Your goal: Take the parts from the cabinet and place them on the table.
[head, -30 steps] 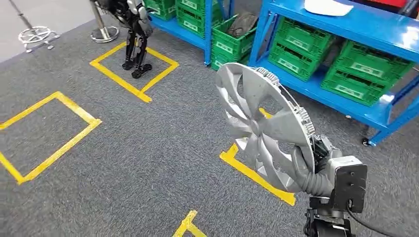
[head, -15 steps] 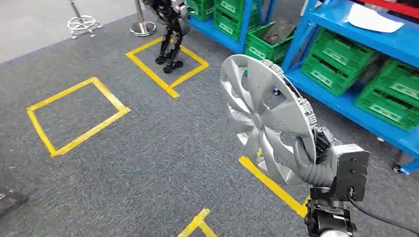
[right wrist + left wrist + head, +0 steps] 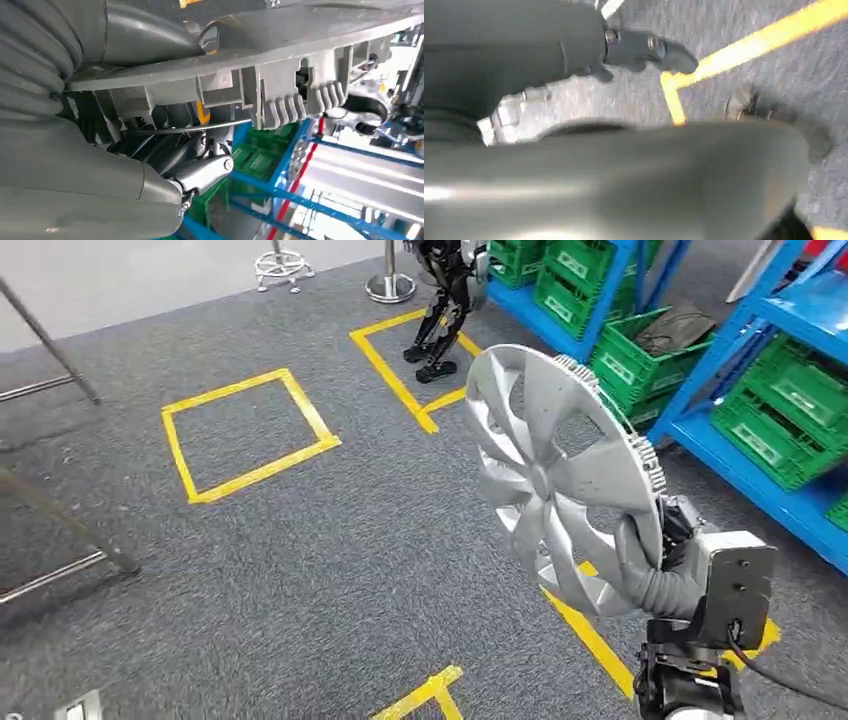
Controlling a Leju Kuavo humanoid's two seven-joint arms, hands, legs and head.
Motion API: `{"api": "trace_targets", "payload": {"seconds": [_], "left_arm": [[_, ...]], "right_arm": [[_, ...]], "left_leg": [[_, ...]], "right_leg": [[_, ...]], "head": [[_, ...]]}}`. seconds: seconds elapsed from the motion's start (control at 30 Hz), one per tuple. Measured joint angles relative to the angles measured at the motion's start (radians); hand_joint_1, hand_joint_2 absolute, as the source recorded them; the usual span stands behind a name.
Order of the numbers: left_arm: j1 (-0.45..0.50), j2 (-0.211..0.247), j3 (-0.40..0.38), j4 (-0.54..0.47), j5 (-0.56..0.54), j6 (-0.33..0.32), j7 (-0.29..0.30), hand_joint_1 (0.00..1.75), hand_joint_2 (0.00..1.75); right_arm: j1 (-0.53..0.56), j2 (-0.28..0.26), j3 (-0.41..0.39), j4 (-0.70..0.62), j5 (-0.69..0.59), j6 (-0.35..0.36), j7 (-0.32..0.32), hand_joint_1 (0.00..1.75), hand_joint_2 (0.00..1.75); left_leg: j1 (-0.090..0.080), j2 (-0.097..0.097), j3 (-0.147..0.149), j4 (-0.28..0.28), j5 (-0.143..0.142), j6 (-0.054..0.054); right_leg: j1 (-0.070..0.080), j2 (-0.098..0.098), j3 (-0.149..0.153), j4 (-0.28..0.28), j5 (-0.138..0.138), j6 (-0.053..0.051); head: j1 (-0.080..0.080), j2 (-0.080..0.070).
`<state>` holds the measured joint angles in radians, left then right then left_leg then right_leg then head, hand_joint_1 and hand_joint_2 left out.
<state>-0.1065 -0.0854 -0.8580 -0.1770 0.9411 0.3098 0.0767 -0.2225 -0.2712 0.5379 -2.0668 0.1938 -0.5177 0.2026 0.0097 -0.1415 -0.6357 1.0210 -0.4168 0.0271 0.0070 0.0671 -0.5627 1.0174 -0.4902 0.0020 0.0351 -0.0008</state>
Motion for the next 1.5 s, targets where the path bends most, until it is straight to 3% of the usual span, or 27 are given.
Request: {"api": "trace_targets", "payload": {"seconds": [0.07,0.13,0.17,0.23,0.27,0.3,0.37,0.4,0.43,0.57,0.63,0.67,0.7,0.77,0.83,0.9,0.93,1.07,1.1,1.13,1.17,1.23,1.3,1.37,1.4,1.43,1.5], "left_arm": [[0.004,0.001,-0.006,0.0,-0.001,0.002,0.003,0.0,0.0],[0.004,0.003,-0.011,0.0,0.0,0.002,0.003,0.0,0.0],[0.003,0.004,-0.016,0.0,0.001,0.002,0.003,0.0,0.0],[0.001,0.005,-0.022,0.0,0.002,0.001,0.003,0.0,0.0],[0.001,0.005,-0.023,0.0,0.004,0.001,0.003,0.0,0.0],[0.002,0.005,-0.024,0.0,0.005,0.001,0.003,0.0,0.0],[0.003,0.006,-0.025,0.0,0.008,0.001,0.003,0.0,0.0],[0.002,0.006,-0.026,0.0,0.008,0.001,0.003,0.0,0.0],[-0.001,0.005,-0.027,-0.001,0.008,-0.001,0.003,0.0,0.0],[0.0,0.007,-0.028,-0.001,0.008,-0.004,0.003,0.0,0.0],[0.001,0.008,-0.028,-0.001,0.008,-0.004,0.003,0.0,0.0],[-0.001,0.009,-0.028,-0.001,0.008,-0.004,0.002,0.0,0.0],[-0.002,0.009,-0.028,-0.001,0.008,-0.005,0.002,0.0,0.0],[-0.002,0.009,-0.028,-0.001,0.007,-0.005,0.003,0.0,0.0],[-0.001,0.009,-0.029,0.0,0.007,-0.005,0.003,0.0,0.0],[0.0,0.009,-0.029,-0.001,0.006,-0.005,0.003,0.0,0.0],[0.0,0.007,-0.029,-0.001,0.006,-0.006,0.002,0.0,0.0],[0.003,0.002,-0.03,-0.002,0.007,-0.008,0.001,0.0,0.0],[0.003,0.003,-0.03,-0.002,0.008,-0.008,0.001,0.0,0.0],[0.003,0.004,-0.03,-0.002,0.008,-0.008,0.001,0.0,0.0],[0.002,0.005,-0.03,-0.001,0.008,-0.008,0.002,0.0,0.0],[0.0,0.009,-0.03,-0.001,0.008,-0.006,0.001,0.0,0.0],[0.001,0.009,-0.031,-0.001,0.008,-0.007,0.0,0.0,0.0],[0.003,0.011,-0.034,-0.001,0.008,-0.006,0.001,0.0,0.0],[0.003,0.012,-0.035,0.0,0.008,-0.006,0.0,0.0,0.0],[0.001,0.013,-0.036,-0.001,0.008,-0.006,0.0,0.0,0.0],[-0.001,0.013,-0.036,-0.002,0.008,-0.005,0.0,0.0,0.0]], "right_arm": [[-0.003,0.0,0.0,0.0,0.0,0.0,0.003,1.75,1.75],[-0.006,0.0,0.002,0.0,0.0,0.001,0.005,1.75,1.75],[-0.009,-0.001,0.001,0.001,0.0,0.0,0.006,1.75,1.75],[-0.009,-0.001,0.001,0.002,0.0,-0.002,0.012,1.75,1.75],[-0.009,-0.001,0.001,0.003,0.001,-0.003,0.016,1.75,1.75],[-0.009,-0.001,0.002,0.004,0.003,-0.003,0.018,1.75,1.75],[-0.01,-0.001,0.002,0.006,0.005,-0.003,0.024,1.75,1.75],[-0.013,-0.001,0.002,0.006,0.006,-0.002,0.027,1.75,1.75],[-0.019,-0.001,0.002,0.006,0.007,-0.001,0.029,1.75,1.75],[-0.038,-0.001,0.004,0.01,0.013,0.004,0.038,1.75,1.75],[-0.047,-0.002,0.005,0.014,0.013,0.005,0.043,1.75,1.75],[-0.05,-0.003,0.005,0.015,0.013,0.005,0.043,1.75,1.75],[-0.052,-0.005,0.005,0.017,0.014,0.005,0.045,1.75,1.75],[-0.053,-0.006,0.005,0.023,0.013,0.005,0.048,1.75,1.75],[-0.053,-0.006,0.006,0.031,0.013,0.005,0.05,1.75,1.75],[-0.057,-0.006,0.006,0.031,0.013,0.006,0.052,1.75,1.75],[-0.065,-0.006,0.006,0.031,0.013,0.005,0.052,1.75,1.75],[-0.075,-0.01,0.006,0.034,0.012,0.005,0.056,1.75,1.75],[-0.075,-0.009,0.006,0.034,0.012,0.005,0.058,1.75,1.75],[-0.076,-0.009,0.006,0.037,0.012,0.005,0.059,1.75,1.75],[-0.077,-0.009,0.006,0.038,0.013,0.005,0.059,1.75,1.75],[-0.076,-0.01,0.006,0.04,0.012,0.005,0.059,1.75,1.75],[-0.074,-0.01,0.006,0.046,0.011,0.005,0.059,1.75,1.75],[-0.07,-0.01,0.008,0.049,0.009,0.005,0.061,1.75,1.75],[-0.07,-0.01,0.008,0.05,0.008,0.005,0.061,1.75,1.75],[-0.071,-0.01,0.008,0.05,0.008,0.005,0.061,1.75,1.75],[-0.072,-0.011,0.007,0.05,0.007,0.005,0.062,1.75,1.75]], "left_leg": [[-0.003,-0.024,-0.008,-0.003,0.01,-0.014],[-0.012,0.066,-0.035,0.047,-0.032,-0.016],[-0.009,0.103,-0.073,0.131,-0.083,-0.02],[-0.003,0.128,-0.132,0.266,-0.138,-0.026],[0.001,0.133,-0.139,0.286,-0.139,-0.029],[0.007,0.138,-0.121,0.26,-0.119,-0.033],[0.015,0.162,-0.02,0.099,-0.054,-0.04],[0.016,0.199,0.031,0.02,-0.041,-0.044],[0.006,0.222,0.037,0.011,-0.063,-0.039],[0.005,0.172,0.034,0.011,-0.049,-0.008],[0.009,0.152,0.034,0.008,-0.043,0.002],[0.007,0.136,0.031,0.008,-0.039,0.008],[0.004,0.122,0.027,0.008,-0.037,0.011],[-0.002,0.093,0.023,0.009,-0.034,0.016],[-0.008,0.062,0.021,0.009,-0.029,0.018],[-0.011,0.038,0.02,0.008,-0.024,0.019],[-0.005,0.027,0.019,0.005,-0.019,0.017],[0.006,-0.009,0.007,-0.007,0.0,-0.007],[-0.002,-0.016,0.007,-0.011,0.004,-0.012],[-0.009,0.046,-0.013,0.003,-0.01,-0.01],[-0.01,0.092,-0.03,0.046,-0.046,-0.016],[-0.001,0.126,-0.096,0.194,-0.121,-0.024],[0.007,0.134,-0.125,0.267,-0.138,-0.035],[0.016,0.148,-0.063,0.168,-0.084,-0.05],[0.02,0.165,-0.006,0.075,-0.049,-0.057],[0.02,0.202,0.033,0.0,-0.055,-0.063],[0.012,0.189,0.037,0.017,-0.055,-0.033]], "right_leg": [[-0.009,-0.028,0.017,-0.033,0.021,-0.008],[-0.007,-0.047,0.027,-0.051,0.033,-0.012],[-0.007,-0.066,0.025,-0.051,0.035,-0.014],[-0.007,-0.096,0.021,-0.049,0.035,-0.013],[-0.008,-0.109,0.018,-0.048,0.035,-0.013],[-0.01,-0.123,0.016,-0.044,0.034,-0.01],[-0.015,-0.149,0.013,-0.034,0.028,0.001],[-0.016,-0.159,0.012,-0.024,0.023,0.01],[-0.007,-0.166,0.01,-0.015,0.016,0.02],[-0.015,-0.199,0.012,-0.007,0.014,0.04],[-0.023,-0.147,-0.009,0.022,-0.018,0.053],[-0.024,-0.1,-0.042,0.108,-0.069,0.054],[-0.022,-0.085,-0.082,0.195,-0.107,0.053],[-0.017,-0.077,-0.14,0.314,-0.137,0.045],[-0.011,-0.072,-0.12,0.26,-0.086,0.028],[-0.001,-0.051,-0.047,0.104,-0.008,0.008],[0.002,0.003,-0.004,0.009,0.0,-0.009],[0.017,-0.021,0.014,-0.011,0.013,-0.025],[0.004,-0.041,0.026,-0.053,0.034,-0.028],[0.004,-0.057,0.036,-0.068,0.043,-0.022],[0.005,-0.064,0.038,-0.079,0.047,-0.027],[0.005,-0.092,0.032,-0.075,0.048,-0.024],[0.0,-0.118,0.025,-0.069,0.045,-0.019],[-0.009,-0.146,0.018,-0.055,0.039,-0.008],[-0.015,-0.158,0.015,-0.042,0.033,0.001],[-0.018,-0.171,0.011,-0.025,0.024,0.014],[-0.012,-0.181,0.002,-0.005,0.015,0.031]], "head": [[0.005,0.0],[-0.011,0.0],[-0.018,0.0],[-0.022,0.0],[-0.025,0.0],[-0.027,0.0],[-0.033,0.0],[-0.036,0.0],[-0.04,0.0],[-0.03,0.0],[-0.021,0.0],[-0.013,0.0],[-0.007,0.0],[0.0,0.0],[0.005,0.0],[0.008,0.0],[0.007,0.0],[0.014,0.0],[0.016,0.0],[0.012,0.0],[-0.001,0.0],[-0.008,0.0],[-0.014,0.0],[-0.019,0.0],[-0.022,0.0],[-0.025,0.0],[-0.029,0.0]]}}
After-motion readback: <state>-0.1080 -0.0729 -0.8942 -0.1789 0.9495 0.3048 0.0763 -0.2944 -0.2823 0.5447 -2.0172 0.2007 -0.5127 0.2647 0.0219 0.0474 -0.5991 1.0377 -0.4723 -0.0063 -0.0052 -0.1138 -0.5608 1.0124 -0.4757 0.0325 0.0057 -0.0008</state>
